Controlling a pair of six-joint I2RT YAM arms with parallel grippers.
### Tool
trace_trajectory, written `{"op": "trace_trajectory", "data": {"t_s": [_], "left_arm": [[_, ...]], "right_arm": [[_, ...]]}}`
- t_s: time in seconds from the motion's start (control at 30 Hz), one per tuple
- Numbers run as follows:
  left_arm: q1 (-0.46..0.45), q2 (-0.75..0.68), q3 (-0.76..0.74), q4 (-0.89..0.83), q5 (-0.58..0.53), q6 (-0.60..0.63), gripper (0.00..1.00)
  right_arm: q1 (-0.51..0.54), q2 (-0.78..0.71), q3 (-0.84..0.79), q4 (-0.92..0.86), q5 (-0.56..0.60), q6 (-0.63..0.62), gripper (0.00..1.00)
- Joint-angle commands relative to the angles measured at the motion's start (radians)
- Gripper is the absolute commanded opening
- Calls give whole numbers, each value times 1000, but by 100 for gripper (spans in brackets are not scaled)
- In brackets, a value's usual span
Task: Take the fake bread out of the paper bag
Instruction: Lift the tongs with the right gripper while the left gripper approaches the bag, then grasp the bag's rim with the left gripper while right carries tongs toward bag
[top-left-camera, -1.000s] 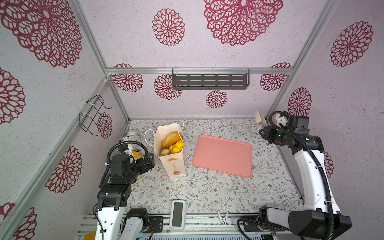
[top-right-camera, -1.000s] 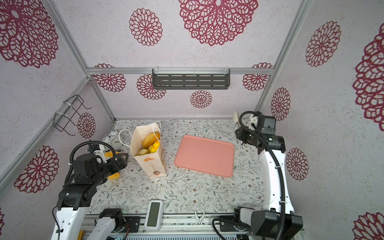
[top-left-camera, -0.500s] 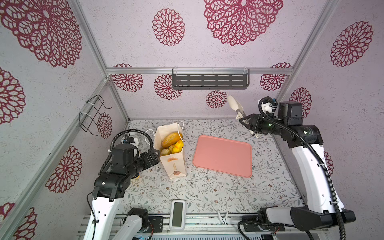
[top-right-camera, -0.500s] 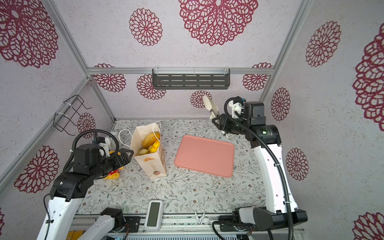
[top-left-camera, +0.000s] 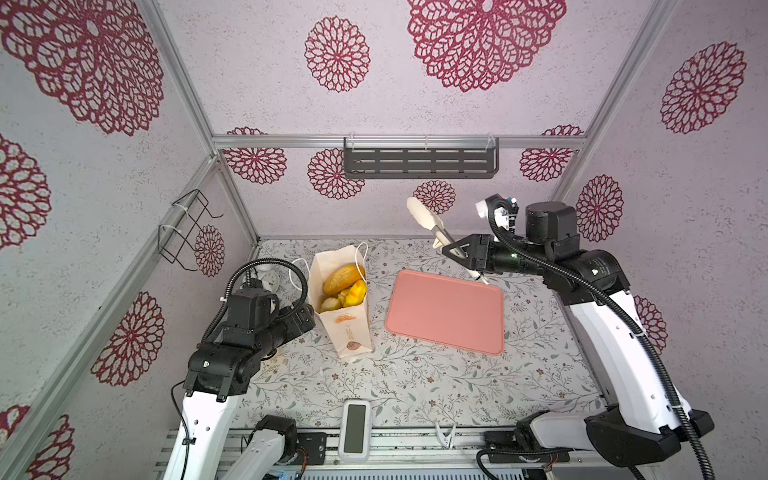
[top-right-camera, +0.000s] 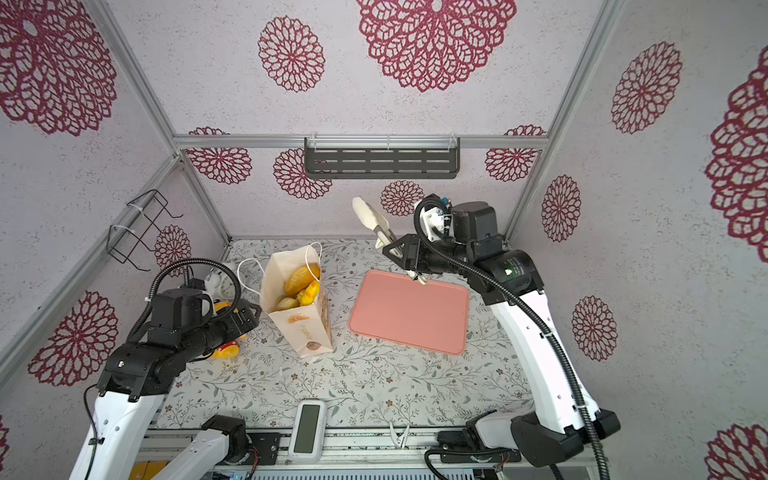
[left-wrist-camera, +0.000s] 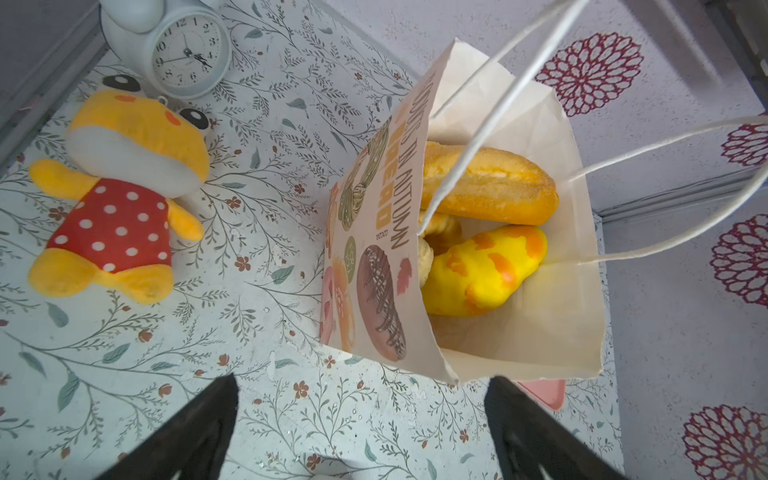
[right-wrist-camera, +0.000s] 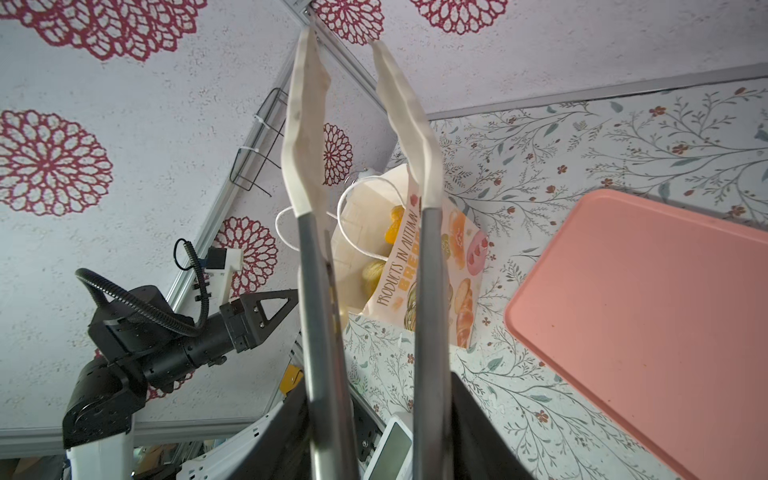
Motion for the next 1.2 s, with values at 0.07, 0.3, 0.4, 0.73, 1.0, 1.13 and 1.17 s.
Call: {"op": "trace_trajectory", "data": {"t_s": [0.07,0.3,0.4,0.73,1.0,1.13,1.17], "left_arm": [[-4,-47,-14,17,-24,-84,97],[-4,-95,-21,41,-21,-193,97],[-4,-97,-14,26,-16,-213,97],[-3,33,97,8,-4,-188,97],[-2,238,189,-32,-36,-87,94],[-2,287,180,5,-23,-64,87],[-1,295,177,11,-26,-61,86]], "right_arm": [[117,-13,10,137,14,72,47],[291,31,24,210,41,111,46],[331,50,18,226,47,121,45],[400,57,-39,309,67,155,44],[401,-8,-54,273,135,139,44],[399,-51,-86,263,169,133,44],[399,-58,-93,261,175,132,44]]}}
